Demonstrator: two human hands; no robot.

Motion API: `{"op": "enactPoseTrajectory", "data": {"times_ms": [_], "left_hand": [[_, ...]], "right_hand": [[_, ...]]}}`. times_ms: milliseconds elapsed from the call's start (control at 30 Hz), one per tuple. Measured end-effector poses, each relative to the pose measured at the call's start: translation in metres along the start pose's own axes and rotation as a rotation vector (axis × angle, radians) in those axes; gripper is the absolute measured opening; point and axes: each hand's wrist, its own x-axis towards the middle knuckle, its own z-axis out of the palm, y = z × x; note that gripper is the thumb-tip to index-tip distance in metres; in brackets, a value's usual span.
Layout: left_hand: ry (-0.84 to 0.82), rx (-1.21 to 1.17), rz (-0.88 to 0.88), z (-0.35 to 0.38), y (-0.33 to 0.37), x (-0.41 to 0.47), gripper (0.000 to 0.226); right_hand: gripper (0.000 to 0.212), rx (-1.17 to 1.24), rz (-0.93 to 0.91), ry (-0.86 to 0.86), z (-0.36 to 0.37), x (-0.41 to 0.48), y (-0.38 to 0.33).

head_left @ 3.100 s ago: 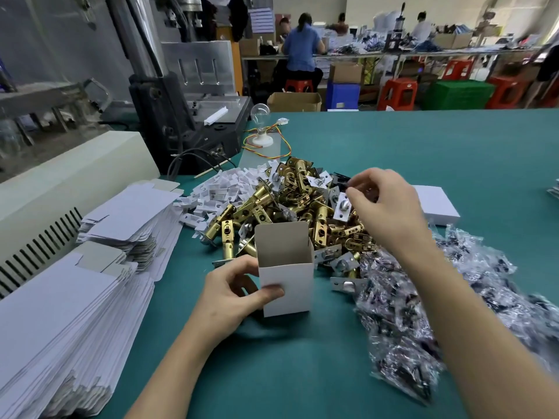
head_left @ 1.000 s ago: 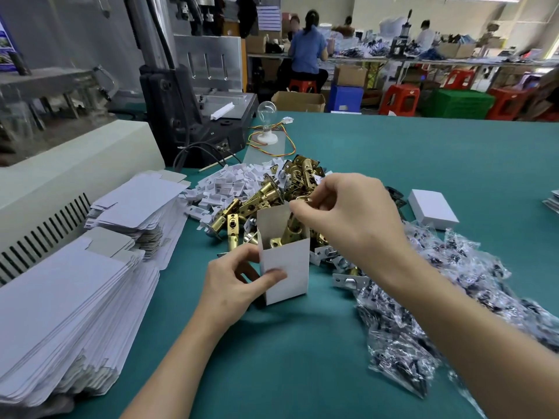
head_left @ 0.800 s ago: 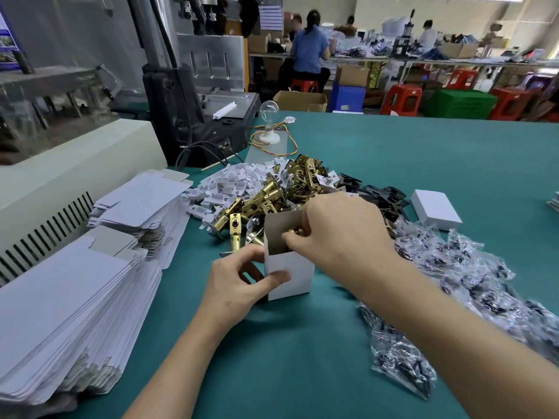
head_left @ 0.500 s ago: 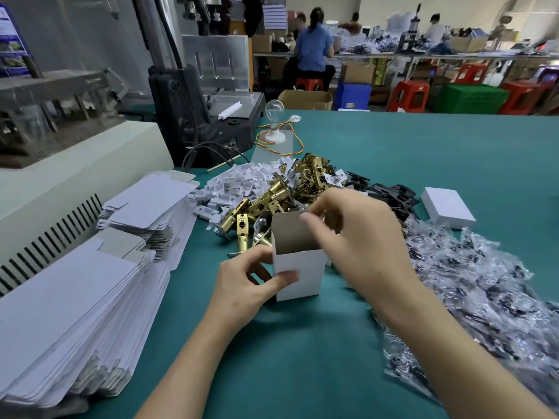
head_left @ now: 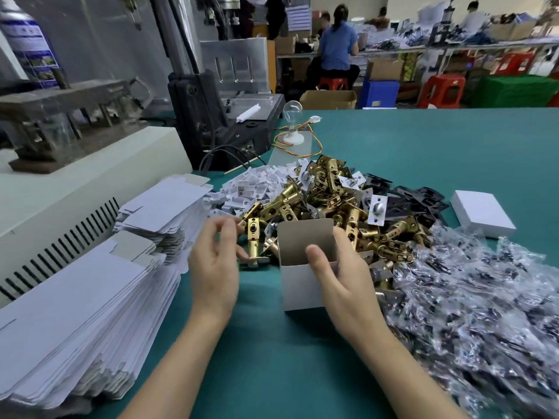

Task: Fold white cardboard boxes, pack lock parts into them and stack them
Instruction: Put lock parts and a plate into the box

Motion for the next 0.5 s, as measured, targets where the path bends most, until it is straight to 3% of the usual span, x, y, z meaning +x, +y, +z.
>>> {"op": "enactPoseTrajectory", "data": {"times_ms": [67, 133, 267, 367, 500], "left_hand": [[0.068, 0.121, -0.011, 0.003, 0.0, 0.031, 0.013], [0.052, 0.298, -0.033, 0.009, -0.005, 0.064, 0.018], [-0.156, 0.651, -0.021, 0.03, -0.021, 0.118, 0.041], [-0.275, 0.872, 0.104, 0.043, -0.033, 0.144, 0.044], [-0.398, 1.047, 0.082, 0.051, -0.041, 0.169, 0.04]], "right_hand": [[0.026, 0.0, 0.009, -0.007, 0.001, -0.001, -0.001], [0.031, 0.006, 0.026, -0.005, 0.0, -0.001, -0.001], [0.038, 0.021, 0.044, -0.014, -0.001, 0.0, 0.0], [0.035, 0.035, 0.068, 0.013, -0.002, 0.0, 0.0], [0.045, 0.04, 0.106, 0.04, -0.004, 0.0, 0.0]]}}
